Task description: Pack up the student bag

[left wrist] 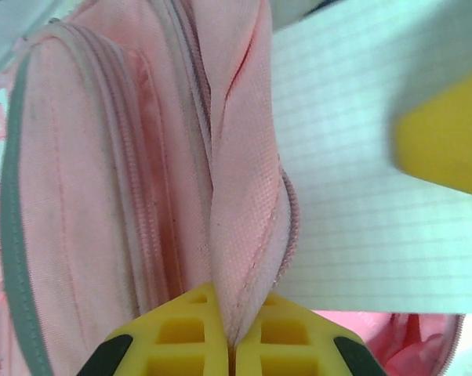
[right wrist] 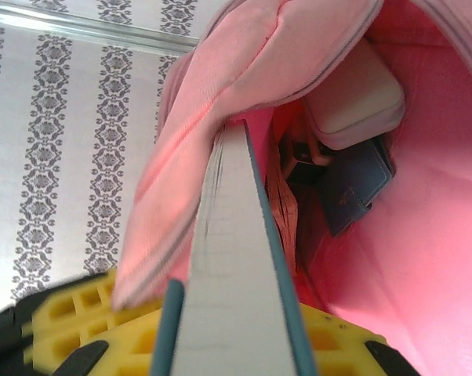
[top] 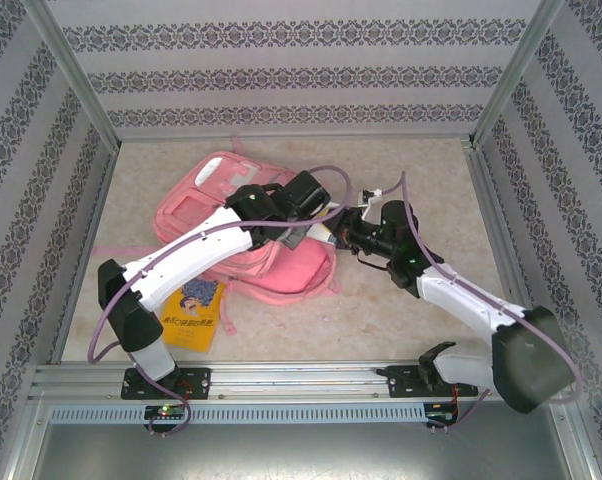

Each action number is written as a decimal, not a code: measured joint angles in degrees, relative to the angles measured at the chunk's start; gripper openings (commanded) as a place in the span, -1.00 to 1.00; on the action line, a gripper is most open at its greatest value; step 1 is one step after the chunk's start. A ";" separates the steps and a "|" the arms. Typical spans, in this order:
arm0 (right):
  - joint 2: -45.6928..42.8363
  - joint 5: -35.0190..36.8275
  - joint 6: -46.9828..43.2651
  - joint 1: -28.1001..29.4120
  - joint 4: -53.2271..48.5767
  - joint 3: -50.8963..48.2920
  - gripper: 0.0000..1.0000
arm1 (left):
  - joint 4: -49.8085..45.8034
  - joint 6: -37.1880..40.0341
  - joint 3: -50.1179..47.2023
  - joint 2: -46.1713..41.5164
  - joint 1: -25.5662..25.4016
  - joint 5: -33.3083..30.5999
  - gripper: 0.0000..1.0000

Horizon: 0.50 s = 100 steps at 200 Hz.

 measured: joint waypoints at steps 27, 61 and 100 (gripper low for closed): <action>-2.64 1.55 -4.35 1.29 -1.88 -2.08 -1.00 | -1.27 1.60 2.69 -2.56 3.30 0.00 -1.00; -1.88 3.63 -6.99 3.48 -4.68 -5.90 -1.00 | -2.95 3.10 5.29 -4.50 5.84 -0.07 -1.00; 0.07 6.23 -8.85 6.05 -6.64 -6.25 -1.00 | -4.81 4.90 7.21 -4.57 6.58 -0.04 -1.00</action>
